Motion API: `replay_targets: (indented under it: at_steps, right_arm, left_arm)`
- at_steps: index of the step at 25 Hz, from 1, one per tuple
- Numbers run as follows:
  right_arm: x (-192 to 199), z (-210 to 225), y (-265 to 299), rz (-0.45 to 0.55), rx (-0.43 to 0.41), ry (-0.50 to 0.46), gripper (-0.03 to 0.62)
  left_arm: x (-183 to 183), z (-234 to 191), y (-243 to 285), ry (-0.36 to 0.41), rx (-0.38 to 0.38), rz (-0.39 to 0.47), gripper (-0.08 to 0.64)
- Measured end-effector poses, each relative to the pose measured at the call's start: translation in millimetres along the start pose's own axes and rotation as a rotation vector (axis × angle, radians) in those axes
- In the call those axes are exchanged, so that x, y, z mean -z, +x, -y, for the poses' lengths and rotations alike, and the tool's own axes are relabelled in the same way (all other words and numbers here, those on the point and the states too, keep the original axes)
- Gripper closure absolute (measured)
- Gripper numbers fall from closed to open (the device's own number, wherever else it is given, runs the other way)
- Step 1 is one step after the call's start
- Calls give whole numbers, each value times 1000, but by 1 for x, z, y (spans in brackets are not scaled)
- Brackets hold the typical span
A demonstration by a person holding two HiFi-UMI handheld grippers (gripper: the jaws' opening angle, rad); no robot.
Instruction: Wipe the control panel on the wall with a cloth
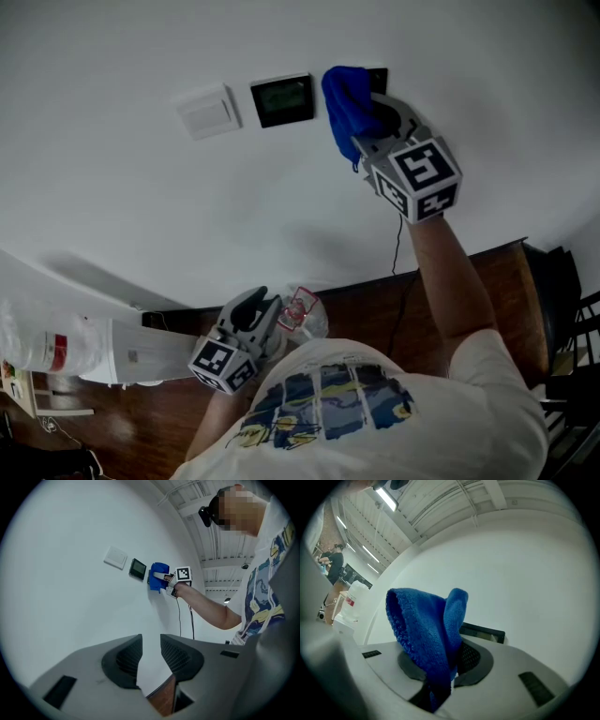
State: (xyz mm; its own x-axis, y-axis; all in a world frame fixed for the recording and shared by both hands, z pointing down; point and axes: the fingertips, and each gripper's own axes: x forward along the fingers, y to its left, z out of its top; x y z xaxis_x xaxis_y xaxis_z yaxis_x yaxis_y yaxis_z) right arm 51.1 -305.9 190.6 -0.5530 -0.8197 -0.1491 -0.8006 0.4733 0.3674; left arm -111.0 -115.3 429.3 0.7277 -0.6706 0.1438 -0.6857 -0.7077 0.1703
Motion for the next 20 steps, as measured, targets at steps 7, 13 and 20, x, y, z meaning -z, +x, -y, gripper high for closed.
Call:
replay_targets:
  at_steps: [7, 13, 20]
  right_arm:
    - [12, 9, 7, -22, 22, -3, 500]
    - [19, 38, -11, -40, 73, -3, 501]
    - [27, 70, -31, -61, 137, -1, 500]
  left_arm:
    - [3, -9, -8, -12, -29, 2, 463]
    - [1, -5, -1, -5, -14, -5, 463]
    - [0, 0, 8, -1, 16, -12, 463]
